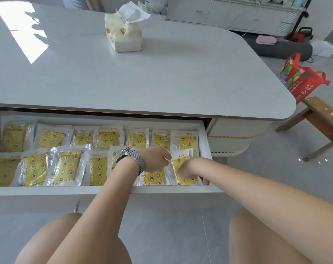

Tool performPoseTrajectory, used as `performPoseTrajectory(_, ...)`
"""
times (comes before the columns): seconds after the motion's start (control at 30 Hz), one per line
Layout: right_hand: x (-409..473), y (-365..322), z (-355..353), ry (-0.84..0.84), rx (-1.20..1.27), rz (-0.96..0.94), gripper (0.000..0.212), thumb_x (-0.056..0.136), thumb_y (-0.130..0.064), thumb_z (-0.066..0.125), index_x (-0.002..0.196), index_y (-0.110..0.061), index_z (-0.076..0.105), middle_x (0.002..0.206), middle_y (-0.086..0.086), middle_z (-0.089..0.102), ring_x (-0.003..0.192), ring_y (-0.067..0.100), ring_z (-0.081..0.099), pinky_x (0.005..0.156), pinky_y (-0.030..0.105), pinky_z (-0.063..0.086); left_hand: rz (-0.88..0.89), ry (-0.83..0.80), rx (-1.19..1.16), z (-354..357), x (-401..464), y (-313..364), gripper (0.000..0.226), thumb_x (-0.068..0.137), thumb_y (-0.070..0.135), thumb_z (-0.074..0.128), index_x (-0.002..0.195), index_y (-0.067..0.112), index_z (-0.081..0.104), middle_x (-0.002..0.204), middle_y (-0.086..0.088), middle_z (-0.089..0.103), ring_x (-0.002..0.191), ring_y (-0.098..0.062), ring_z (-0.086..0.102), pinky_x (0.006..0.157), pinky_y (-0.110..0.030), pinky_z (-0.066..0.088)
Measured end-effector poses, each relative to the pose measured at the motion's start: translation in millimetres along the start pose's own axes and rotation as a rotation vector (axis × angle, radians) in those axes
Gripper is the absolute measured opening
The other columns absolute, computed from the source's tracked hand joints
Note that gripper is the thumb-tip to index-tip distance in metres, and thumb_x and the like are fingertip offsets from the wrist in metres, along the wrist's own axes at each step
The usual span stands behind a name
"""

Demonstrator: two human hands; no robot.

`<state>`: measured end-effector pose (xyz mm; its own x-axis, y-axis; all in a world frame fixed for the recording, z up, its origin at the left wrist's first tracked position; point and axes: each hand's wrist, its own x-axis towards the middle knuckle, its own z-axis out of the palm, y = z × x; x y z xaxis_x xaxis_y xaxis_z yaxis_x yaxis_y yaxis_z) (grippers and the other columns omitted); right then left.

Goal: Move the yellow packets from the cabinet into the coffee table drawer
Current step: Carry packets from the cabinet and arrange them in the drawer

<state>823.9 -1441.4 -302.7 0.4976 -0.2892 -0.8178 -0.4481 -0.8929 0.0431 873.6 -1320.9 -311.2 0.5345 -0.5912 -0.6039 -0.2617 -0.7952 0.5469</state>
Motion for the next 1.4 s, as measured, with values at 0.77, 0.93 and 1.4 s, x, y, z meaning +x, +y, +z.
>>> performPoseTrajectory(0.77, 50, 8, 25, 0.386, -0.510, 0.009, 0.067, 0.093, -0.029, 0.058, 0.149, -0.013, 0.024, 0.143, 0.013, 0.025, 0.131, 0.030, 0.024, 0.104, 0.041, 0.028, 0.013, -0.011, 0.262, 2, -5, 1, 0.040, 0.104, 0.022, 0.036, 0.140, 0.011, 0.050, 0.143, -0.005, 0.051, 0.129, -0.023, 0.049, 0.108, -0.032, 0.039)
performPoseTrajectory(0.93, 36, 19, 7, 0.514, -0.527, -0.055, 0.075, 0.083, -0.047, 0.071, 0.145, -0.022, 0.037, 0.141, 0.008, 0.028, 0.129, 0.027, 0.023, 0.102, 0.044, 0.025, -0.013, 0.003, 0.244, -1, -8, -4, 0.038, 0.103, 0.022, 0.036, 0.132, 0.007, 0.056, 0.138, -0.008, 0.054, 0.123, -0.023, 0.052, 0.106, -0.033, 0.040)
performPoseTrajectory(1.4, -18, 44, 46, 0.846, 0.345, -0.430, 0.024, 0.088, -0.053, 0.044, 0.107, -0.041, 0.052, 0.101, -0.030, 0.047, 0.108, -0.003, 0.034, 0.082, 0.022, 0.034, -0.266, 0.143, 0.399, 16, -39, -18, 0.037, 0.105, 0.033, 0.032, 0.106, 0.008, 0.060, 0.108, -0.008, 0.063, 0.098, -0.020, 0.062, 0.079, -0.028, 0.049)
